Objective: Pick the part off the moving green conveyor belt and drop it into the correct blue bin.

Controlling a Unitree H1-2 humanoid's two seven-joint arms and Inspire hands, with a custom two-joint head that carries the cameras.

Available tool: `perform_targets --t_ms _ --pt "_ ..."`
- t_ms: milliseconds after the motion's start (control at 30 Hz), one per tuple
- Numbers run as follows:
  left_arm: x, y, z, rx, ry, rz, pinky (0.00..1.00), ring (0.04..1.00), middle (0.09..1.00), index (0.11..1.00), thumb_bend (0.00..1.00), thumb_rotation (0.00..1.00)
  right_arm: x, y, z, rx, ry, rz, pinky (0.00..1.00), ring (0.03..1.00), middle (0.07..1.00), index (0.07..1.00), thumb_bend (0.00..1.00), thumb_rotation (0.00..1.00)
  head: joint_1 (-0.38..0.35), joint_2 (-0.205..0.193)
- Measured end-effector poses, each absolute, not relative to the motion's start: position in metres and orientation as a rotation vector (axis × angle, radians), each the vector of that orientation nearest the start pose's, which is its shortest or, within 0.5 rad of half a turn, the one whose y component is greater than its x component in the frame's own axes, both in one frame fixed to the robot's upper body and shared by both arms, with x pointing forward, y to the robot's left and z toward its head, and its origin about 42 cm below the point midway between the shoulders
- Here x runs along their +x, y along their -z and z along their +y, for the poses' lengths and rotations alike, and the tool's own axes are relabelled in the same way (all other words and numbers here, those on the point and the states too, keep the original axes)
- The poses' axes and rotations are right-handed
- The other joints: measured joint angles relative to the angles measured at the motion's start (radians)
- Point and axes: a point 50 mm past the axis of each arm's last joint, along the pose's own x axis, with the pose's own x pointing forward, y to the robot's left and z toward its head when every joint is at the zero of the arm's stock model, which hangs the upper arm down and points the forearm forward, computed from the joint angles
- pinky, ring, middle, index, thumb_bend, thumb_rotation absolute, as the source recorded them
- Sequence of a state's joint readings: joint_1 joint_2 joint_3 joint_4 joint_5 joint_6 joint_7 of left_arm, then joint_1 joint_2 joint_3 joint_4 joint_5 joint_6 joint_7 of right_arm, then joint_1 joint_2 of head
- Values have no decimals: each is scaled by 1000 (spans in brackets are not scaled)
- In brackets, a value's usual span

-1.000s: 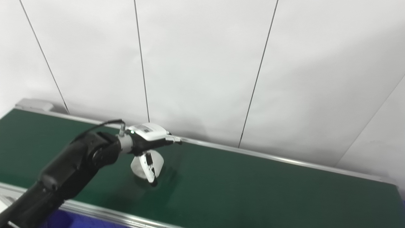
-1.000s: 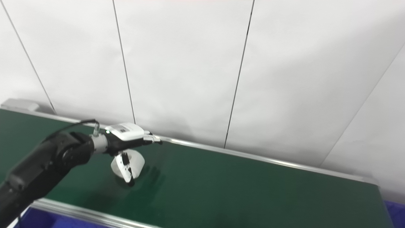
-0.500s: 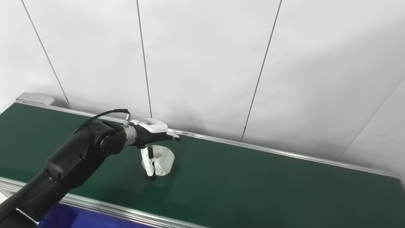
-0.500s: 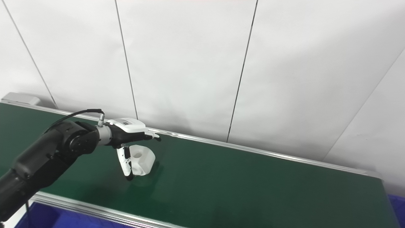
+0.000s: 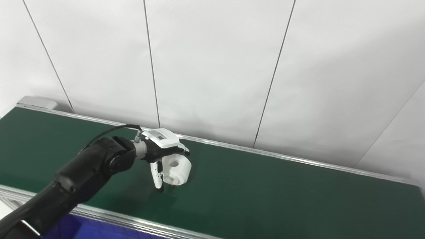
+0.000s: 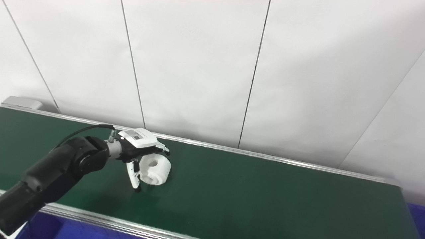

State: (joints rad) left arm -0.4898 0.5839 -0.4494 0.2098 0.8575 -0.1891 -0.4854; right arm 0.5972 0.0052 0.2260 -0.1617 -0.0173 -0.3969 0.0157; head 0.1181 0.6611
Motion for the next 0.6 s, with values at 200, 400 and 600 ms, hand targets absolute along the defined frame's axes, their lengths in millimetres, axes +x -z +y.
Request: perform_targets --t_ms 200,400,600 --pt "394 -130 260 1482 697 -224 469 533 616 584 761 17 80 -67 -172 72 -64 0 1000 1000 1000 1000 958 1000 -6 3" --pt "394 -126 252 1413 717 -253 344 422 507 475 525 1 80 -69 -170 77 -66 -4 1000 1000 1000 1000 955 1000 -12 3" --pt "393 -126 248 1363 727 -247 335 405 484 487 522 0 80 -69 -169 79 -67 -4 1000 1000 1000 1000 957 1000 -14 5"
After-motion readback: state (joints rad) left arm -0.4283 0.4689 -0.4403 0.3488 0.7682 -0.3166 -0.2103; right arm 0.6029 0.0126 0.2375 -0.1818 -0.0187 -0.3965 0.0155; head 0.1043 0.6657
